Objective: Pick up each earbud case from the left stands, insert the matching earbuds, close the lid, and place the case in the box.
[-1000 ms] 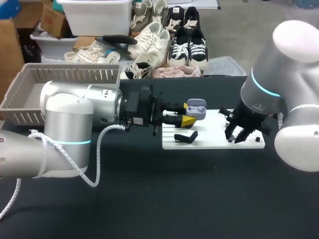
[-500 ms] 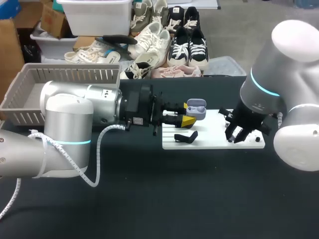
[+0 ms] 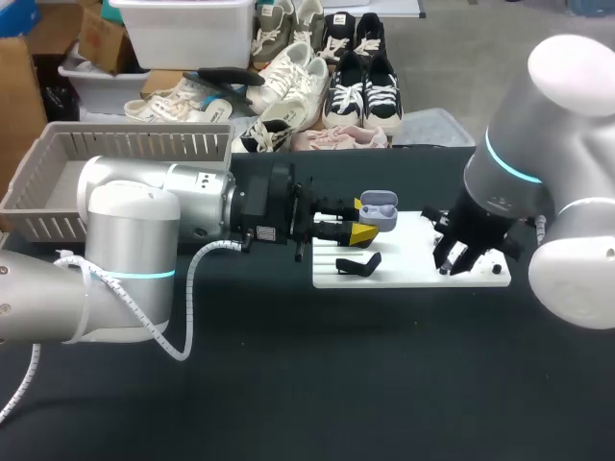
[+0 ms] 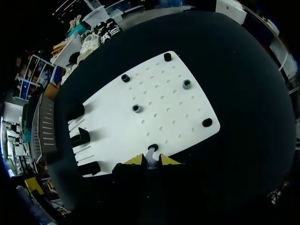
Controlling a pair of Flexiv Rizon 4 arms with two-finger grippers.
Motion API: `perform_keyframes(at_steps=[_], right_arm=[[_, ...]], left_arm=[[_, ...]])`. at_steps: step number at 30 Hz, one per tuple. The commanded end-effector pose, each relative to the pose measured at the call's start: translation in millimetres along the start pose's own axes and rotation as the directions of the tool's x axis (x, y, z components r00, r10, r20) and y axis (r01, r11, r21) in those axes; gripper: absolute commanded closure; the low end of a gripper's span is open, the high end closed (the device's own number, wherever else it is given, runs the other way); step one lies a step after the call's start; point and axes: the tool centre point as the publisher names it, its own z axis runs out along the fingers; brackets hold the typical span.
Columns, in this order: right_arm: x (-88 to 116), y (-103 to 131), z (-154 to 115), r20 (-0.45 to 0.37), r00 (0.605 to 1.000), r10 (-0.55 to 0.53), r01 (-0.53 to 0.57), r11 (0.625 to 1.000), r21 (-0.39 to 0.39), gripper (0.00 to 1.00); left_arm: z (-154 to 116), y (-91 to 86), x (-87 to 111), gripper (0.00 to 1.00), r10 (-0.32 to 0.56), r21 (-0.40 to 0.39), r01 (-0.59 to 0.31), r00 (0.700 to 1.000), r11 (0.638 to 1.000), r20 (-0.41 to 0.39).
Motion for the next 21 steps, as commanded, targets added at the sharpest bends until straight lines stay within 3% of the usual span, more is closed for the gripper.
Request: perform_keyframes(at_steps=[1, 12, 21], right_arm=[[3, -3, -5, 0.01, 1.0, 0.007, -0.007, 1.0, -0.002, 1.0], [1, -10, -23, -0.003, 0.999, 0.032, -0.032, 0.999, -0.031, 1.0], [-5, -19, -56, -0.023, 0.999, 0.043, -0.044, 0.998, -0.048, 1.0]], left_arm=[[0, -0.3, 0.5, 1.0, 0.001, -0.002, -0.001, 1.0, 1.0, 0.001], [0, -0.3, 0.5, 1.0, 0.001, -0.002, -0.001, 1.0, 1.0, 0.001], [0, -0.3, 0.5, 1.0, 0.001, -0.002, -0.001, 1.0, 1.0, 0.001]])
